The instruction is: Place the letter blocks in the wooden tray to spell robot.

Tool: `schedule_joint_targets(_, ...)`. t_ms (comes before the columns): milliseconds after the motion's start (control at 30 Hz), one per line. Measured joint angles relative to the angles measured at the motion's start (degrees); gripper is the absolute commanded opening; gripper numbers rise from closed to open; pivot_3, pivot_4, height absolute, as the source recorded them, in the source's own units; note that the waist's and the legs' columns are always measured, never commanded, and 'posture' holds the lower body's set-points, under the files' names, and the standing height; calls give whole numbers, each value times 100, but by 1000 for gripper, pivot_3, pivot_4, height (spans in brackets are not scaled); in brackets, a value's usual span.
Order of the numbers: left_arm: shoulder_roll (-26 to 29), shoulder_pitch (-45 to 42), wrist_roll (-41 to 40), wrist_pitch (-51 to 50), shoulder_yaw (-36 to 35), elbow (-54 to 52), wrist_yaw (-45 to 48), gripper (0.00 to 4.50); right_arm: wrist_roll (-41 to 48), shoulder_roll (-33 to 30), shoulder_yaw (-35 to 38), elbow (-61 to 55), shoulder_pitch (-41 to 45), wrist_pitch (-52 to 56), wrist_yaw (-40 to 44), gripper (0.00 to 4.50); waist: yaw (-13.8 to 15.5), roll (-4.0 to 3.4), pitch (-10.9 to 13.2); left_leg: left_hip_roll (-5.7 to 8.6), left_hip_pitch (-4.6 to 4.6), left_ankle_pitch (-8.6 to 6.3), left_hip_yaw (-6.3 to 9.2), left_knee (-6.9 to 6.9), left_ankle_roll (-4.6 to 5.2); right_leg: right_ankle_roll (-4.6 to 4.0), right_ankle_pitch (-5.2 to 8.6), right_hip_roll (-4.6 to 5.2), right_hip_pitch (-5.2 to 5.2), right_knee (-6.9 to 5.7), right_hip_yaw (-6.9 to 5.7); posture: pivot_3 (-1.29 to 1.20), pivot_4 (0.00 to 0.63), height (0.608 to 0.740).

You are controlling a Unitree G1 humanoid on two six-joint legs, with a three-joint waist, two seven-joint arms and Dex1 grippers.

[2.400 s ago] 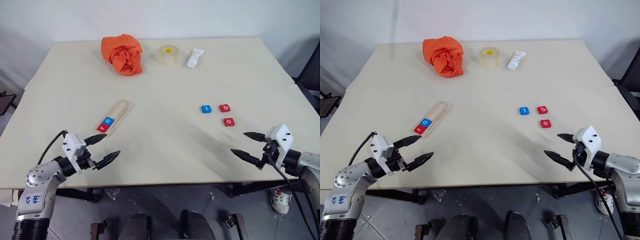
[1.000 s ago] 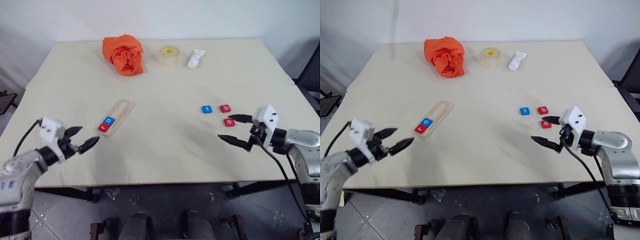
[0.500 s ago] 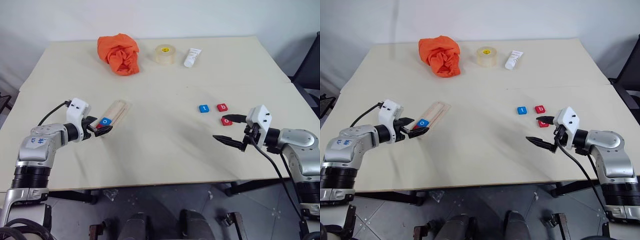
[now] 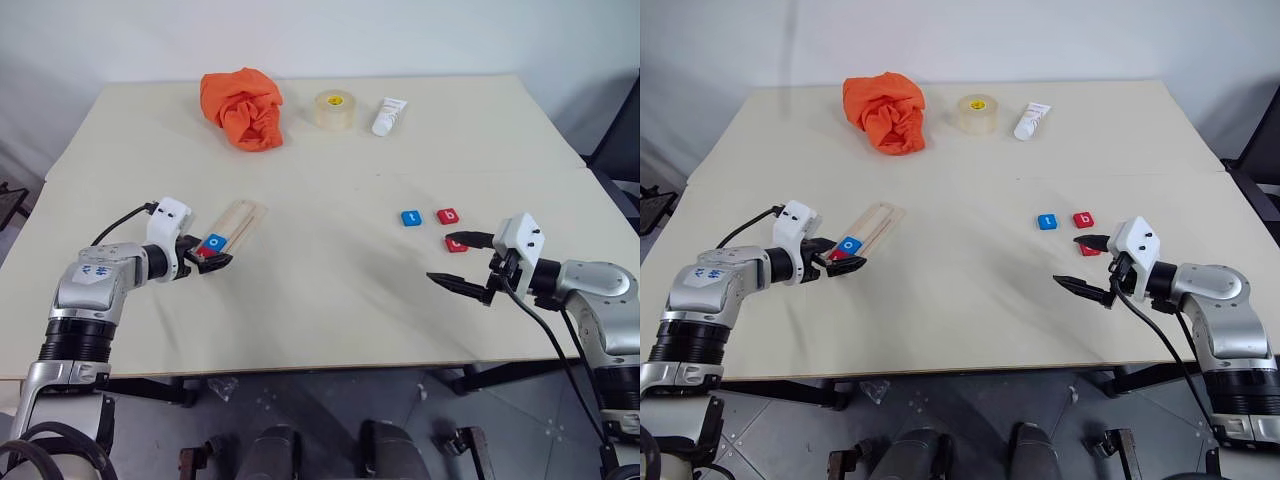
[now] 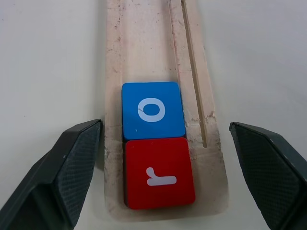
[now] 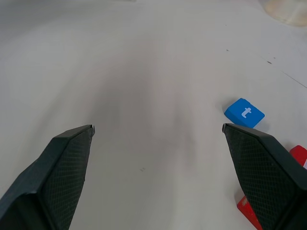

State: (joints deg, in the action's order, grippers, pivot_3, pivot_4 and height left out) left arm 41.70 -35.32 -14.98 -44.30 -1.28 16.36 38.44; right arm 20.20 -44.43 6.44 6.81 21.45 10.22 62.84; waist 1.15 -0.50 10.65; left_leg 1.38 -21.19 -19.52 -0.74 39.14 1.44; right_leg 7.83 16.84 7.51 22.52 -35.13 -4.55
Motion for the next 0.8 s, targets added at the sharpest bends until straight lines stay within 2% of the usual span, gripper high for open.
schedule_joint_targets(67,-1,-29,5,-106,9,-8,0,4500,-4,0,0,0,2,0,-2,4465,0,0,0,0,1,0,0,0,0,0,0,0,0,-1,1,0,150,740)
schedule_joint_targets(100,-4,-37,13,-170,10,-5,-16,4118,-6,0,0,0,5,-1,-3,4500,0,-1,-1,0,2,0,-1,0,0,0,0,0,0,-2,1,0,150,740)
schedule_joint_targets(133,-5,-43,46,-214,8,3,-53,3992,-7,0,0,0,10,-3,-3,4500,0,-1,-1,0,3,0,-1,0,0,0,0,0,0,-2,2,0,150,740)
schedule_joint_targets(200,-5,-48,98,-278,2,11,-147,3414,-10,0,0,3,22,-10,-3,4500,-6,-4,-3,0,6,0,-2,0,0,0,0,0,0,-5,4,0,150,740)
schedule_joint_targets(567,-41,-155,274,221,184,212,56,3398,-108,0,1,90,137,-51,0,4500,9,-9,-5,1,11,3,-8,6,-1,0,0,3,-1,-18,11,0,150,740)
schedule_joint_targets(800,-78,-121,367,468,830,-574,823,3398,-103,-103,14,131,133,-162,182,4500,35,-3,-2,7,-11,3,1,6,3,4,-2,6,2,0,5,0,150,740)
